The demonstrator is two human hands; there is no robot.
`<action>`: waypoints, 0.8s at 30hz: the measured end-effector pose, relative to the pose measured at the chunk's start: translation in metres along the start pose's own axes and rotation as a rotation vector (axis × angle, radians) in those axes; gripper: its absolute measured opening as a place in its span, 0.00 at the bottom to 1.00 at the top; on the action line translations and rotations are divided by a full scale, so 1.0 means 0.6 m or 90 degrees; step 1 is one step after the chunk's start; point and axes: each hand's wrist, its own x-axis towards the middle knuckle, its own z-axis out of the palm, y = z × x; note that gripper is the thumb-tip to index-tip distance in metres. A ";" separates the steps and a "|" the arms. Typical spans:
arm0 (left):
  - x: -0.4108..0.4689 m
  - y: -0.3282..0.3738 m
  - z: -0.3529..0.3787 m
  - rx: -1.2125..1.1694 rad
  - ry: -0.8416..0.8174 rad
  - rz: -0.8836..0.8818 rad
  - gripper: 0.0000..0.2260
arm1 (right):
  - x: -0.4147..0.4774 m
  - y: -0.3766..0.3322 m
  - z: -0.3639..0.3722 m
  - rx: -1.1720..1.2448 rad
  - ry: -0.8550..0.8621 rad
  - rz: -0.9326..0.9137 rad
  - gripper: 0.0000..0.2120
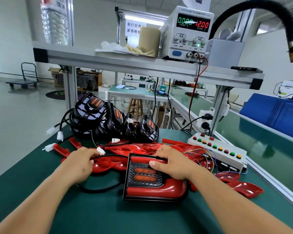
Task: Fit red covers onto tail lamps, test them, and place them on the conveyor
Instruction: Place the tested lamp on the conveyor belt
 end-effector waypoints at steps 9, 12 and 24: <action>0.015 -0.011 0.001 -0.004 0.069 0.025 0.16 | -0.012 -0.001 -0.003 0.062 0.077 -0.030 0.14; 0.017 -0.010 -0.003 -0.035 0.084 0.064 0.16 | -0.015 0.004 -0.005 0.080 0.085 -0.018 0.14; 0.014 0.005 -0.012 -0.134 0.219 0.070 0.11 | -0.022 0.021 0.004 0.340 0.194 0.007 0.14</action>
